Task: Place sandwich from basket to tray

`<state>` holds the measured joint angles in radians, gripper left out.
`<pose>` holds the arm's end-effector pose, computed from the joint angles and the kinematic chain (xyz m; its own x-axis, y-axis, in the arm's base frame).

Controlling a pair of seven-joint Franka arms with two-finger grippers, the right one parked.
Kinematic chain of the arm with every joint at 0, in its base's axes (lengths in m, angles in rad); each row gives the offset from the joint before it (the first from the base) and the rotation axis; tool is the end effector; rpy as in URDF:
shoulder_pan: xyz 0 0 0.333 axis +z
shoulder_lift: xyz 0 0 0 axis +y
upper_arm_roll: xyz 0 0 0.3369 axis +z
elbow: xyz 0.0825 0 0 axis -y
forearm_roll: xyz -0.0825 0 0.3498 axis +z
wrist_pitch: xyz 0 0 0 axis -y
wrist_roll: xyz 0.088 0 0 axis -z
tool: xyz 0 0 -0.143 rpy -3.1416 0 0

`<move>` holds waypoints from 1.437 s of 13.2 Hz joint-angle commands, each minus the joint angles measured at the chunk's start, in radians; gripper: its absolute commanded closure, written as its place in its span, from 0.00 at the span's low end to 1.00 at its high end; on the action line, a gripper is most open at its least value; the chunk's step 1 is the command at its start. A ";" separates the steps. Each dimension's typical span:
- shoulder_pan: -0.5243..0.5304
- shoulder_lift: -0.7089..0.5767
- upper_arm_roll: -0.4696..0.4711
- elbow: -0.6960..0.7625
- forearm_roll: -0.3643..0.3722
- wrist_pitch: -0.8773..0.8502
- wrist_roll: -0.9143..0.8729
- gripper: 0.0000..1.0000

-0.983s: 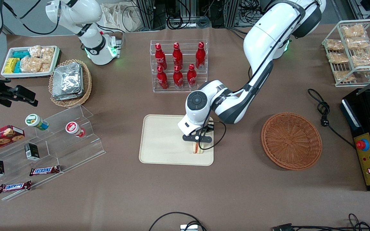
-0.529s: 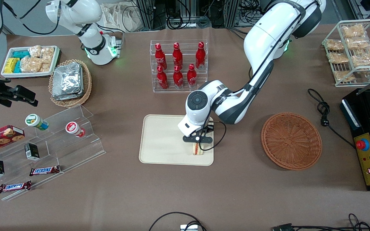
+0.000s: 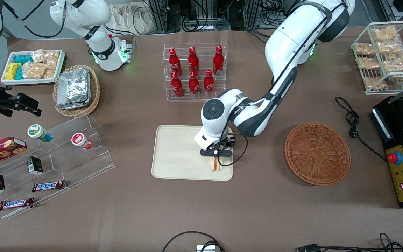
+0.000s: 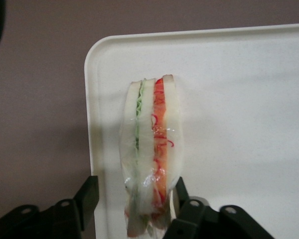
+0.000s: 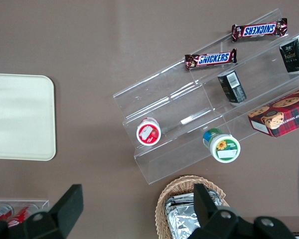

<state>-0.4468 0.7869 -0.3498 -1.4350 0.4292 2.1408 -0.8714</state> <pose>0.5473 -0.4498 0.2390 0.9953 -0.0741 0.0616 -0.0681 -0.9932 -0.0943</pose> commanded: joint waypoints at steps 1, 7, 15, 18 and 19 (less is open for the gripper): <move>-0.009 0.012 0.005 0.015 0.034 0.008 -0.051 0.00; 0.005 -0.027 0.003 0.018 0.030 0.004 -0.101 0.00; 0.166 -0.306 -0.003 0.004 -0.182 -0.198 0.107 0.00; 0.285 -0.428 -0.002 -0.030 -0.253 -0.312 0.254 0.00; 0.319 -0.464 -0.003 -0.051 -0.254 -0.332 0.259 0.00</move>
<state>-0.1848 0.4133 -0.3445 -1.4090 0.2016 1.8315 -0.6488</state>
